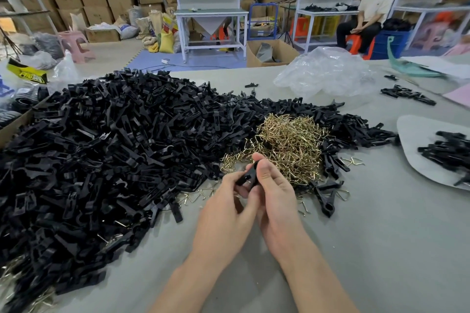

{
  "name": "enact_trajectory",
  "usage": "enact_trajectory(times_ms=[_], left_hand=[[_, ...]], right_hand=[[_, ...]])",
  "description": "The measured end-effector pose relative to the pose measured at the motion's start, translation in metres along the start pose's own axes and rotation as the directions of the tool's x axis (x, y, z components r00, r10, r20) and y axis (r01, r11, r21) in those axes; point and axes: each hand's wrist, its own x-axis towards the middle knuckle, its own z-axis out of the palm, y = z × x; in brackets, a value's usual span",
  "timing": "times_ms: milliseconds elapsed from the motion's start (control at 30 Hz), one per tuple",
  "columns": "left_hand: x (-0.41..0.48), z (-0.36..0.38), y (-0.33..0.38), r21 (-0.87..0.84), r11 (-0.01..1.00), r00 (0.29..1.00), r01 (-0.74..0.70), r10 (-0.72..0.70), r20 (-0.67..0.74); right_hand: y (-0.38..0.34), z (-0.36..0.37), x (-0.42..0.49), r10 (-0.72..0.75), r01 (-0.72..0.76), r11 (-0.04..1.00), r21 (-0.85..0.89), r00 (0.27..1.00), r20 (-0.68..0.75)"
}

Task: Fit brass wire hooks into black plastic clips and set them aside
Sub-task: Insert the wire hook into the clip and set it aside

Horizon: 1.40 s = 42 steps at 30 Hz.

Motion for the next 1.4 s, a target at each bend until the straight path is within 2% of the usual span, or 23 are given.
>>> enact_trajectory(times_ms=[167,300,400,467,533,667,733,800,867,1000,1100,1167,1233,1300,1400], left_hand=[[-0.002,0.001,-0.002,-0.026,0.999,0.999,-0.029,0.028,-0.03],[-0.005,0.013,0.011,-0.031,0.995,0.993,-0.098,0.096,-0.074],[0.005,0.037,0.037,0.018,0.985,0.984,-0.173,0.174,-0.05],[0.017,0.064,0.062,-0.005,0.981,0.981,-0.195,0.195,-0.002],[0.032,0.099,0.093,-0.046,0.978,0.976,-0.203,0.206,0.067],[0.076,0.182,0.18,-0.149,0.98,0.966,-0.132,0.161,0.202],[0.099,0.213,0.228,-0.301,0.953,0.947,-0.012,0.108,0.304],[0.115,0.233,0.261,-0.394,0.915,0.917,0.089,0.08,0.391],[0.116,0.242,0.267,-0.387,0.92,0.903,0.068,0.108,0.415],[0.088,0.215,0.213,-0.286,0.949,0.913,-0.132,0.229,0.337],[0.061,0.159,0.138,-0.036,0.942,0.923,-0.333,0.333,0.193],[0.043,0.114,0.085,0.179,0.903,0.919,-0.391,0.374,0.125],[0.023,0.069,0.039,0.364,0.865,0.935,-0.346,0.351,0.056],[0.005,0.027,0.005,0.501,0.827,0.949,-0.255,0.312,-0.033],[-0.009,-0.018,-0.022,0.627,0.773,0.948,-0.102,0.266,-0.174]], right_hand=[[-0.008,-0.004,-0.01,-0.111,0.112,0.979,-0.171,0.994,0.016],[-0.021,-0.019,-0.02,-0.106,0.11,0.984,-0.139,0.994,0.033],[-0.044,-0.04,-0.02,-0.138,0.135,0.988,-0.073,0.99,-0.037],[-0.065,-0.057,-0.014,-0.188,0.179,0.981,-0.07,0.97,-0.152],[-0.093,-0.074,-0.007,-0.263,0.245,0.965,-0.096,0.919,-0.294],[-0.162,-0.117,-0.003,-0.42,0.332,0.908,-0.257,0.714,-0.56],[-0.188,-0.135,-0.009,-0.458,0.345,0.889,-0.302,0.65,-0.606],[-0.204,-0.147,-0.018,-0.486,0.34,0.874,-0.347,0.623,-0.613],[-0.21,-0.155,-0.025,-0.503,0.328,0.863,-0.383,0.613,-0.609],[-0.197,-0.153,-0.026,-0.526,0.324,0.847,-0.422,0.629,-0.573],[-0.16,-0.129,-0.022,-0.562,0.324,0.802,-0.502,0.694,-0.45],[-0.129,-0.107,-0.021,-0.579,0.326,0.747,-0.579,0.747,-0.326],[-0.098,-0.084,-0.024,-0.563,0.319,0.676,-0.664,0.805,-0.186],[-0.07,-0.06,-0.026,-0.544,0.332,0.56,-0.759,0.838,-0.035],[-0.039,-0.028,-0.023,-0.526,0.4,0.377,-0.835,0.835,0.162]])
